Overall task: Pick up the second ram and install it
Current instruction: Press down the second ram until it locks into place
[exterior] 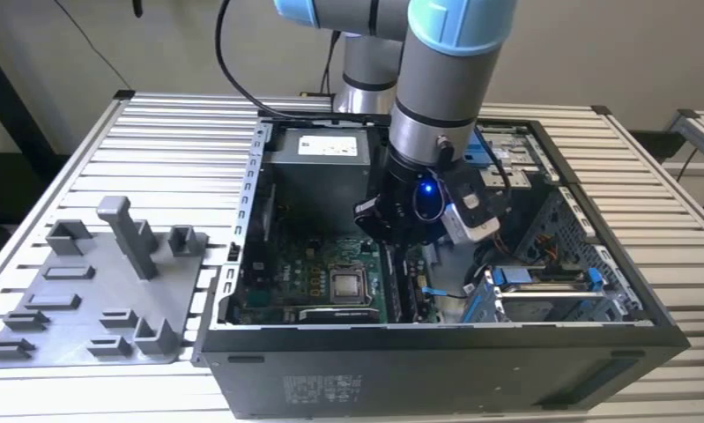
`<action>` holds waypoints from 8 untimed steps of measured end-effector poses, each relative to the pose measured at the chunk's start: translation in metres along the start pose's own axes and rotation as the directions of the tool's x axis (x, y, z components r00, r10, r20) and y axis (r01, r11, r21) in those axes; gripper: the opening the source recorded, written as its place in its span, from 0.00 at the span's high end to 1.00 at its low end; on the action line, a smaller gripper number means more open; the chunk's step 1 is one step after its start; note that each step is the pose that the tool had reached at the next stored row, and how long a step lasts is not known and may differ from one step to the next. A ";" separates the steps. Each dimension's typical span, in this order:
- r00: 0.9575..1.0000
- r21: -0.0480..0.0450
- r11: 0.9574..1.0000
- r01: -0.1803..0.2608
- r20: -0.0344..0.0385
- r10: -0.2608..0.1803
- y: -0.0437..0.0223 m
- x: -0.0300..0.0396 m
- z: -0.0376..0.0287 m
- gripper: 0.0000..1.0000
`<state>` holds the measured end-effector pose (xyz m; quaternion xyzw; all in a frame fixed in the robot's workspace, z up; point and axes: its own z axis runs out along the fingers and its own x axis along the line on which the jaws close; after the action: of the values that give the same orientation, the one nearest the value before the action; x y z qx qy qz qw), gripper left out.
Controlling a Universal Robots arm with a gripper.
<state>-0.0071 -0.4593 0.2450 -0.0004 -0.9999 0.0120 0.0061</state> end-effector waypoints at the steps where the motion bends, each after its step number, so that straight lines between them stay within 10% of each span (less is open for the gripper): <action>1: 1.000 0.000 1.000 0.001 0.000 -0.001 0.0000 0.0000 0.0000 0.89; 8: 0.998 0.001 0.998 0.066 0.002 -0.066 0.0000 0.0000 0.0000 0.89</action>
<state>-0.0071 -0.4593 0.2450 0.0327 -0.9994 0.0123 0.0057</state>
